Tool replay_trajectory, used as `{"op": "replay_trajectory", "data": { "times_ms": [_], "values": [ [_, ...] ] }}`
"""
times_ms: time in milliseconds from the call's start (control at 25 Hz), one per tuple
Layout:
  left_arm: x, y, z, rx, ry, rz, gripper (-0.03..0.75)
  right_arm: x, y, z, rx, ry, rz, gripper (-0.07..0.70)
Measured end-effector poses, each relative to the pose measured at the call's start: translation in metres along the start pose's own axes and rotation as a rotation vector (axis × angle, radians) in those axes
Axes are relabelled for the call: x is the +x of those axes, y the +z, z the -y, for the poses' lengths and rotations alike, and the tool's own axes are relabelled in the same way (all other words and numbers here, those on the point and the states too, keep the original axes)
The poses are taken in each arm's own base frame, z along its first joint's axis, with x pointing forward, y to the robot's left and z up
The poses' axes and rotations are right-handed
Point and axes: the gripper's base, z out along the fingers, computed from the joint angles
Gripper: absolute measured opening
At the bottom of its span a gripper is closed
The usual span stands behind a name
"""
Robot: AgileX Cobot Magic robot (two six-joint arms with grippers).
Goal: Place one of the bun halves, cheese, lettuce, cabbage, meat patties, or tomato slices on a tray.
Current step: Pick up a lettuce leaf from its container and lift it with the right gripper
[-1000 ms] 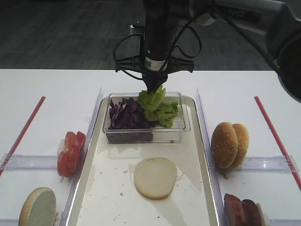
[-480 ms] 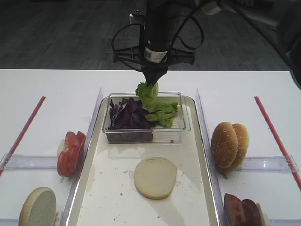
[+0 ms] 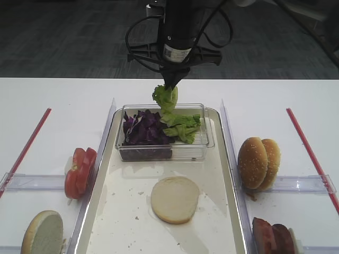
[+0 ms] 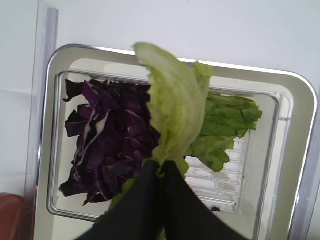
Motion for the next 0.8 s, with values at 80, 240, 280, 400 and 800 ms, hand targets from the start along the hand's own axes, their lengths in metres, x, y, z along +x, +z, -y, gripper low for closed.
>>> {"op": "replay_trajectory", "data": {
  "times_ms": [80,240,280,400,800],
  "values": [
    [0.0,0.0,0.0,0.0,0.0,0.0,0.671,0.0,-0.0009,-0.0001,-0.001,0.0,0.002,0.045],
    [0.0,0.0,0.0,0.0,0.0,0.0,0.671,0.0,-0.0009,-0.0001,-0.001,0.0,0.002,0.045],
    [0.0,0.0,0.0,0.0,0.0,0.0,0.671,-0.0001,-0.0009,0.0001,0.001,-0.001,0.003,0.045],
    [0.0,0.0,0.0,0.0,0.0,0.0,0.671,-0.0008,-0.0019,0.0014,0.016,-0.004,0.011,0.045],
    [0.0,0.0,0.0,0.0,0.0,0.0,0.671,-0.002,-0.0097,0.0035,0.036,-0.019,0.038,0.045]
  ]
}}
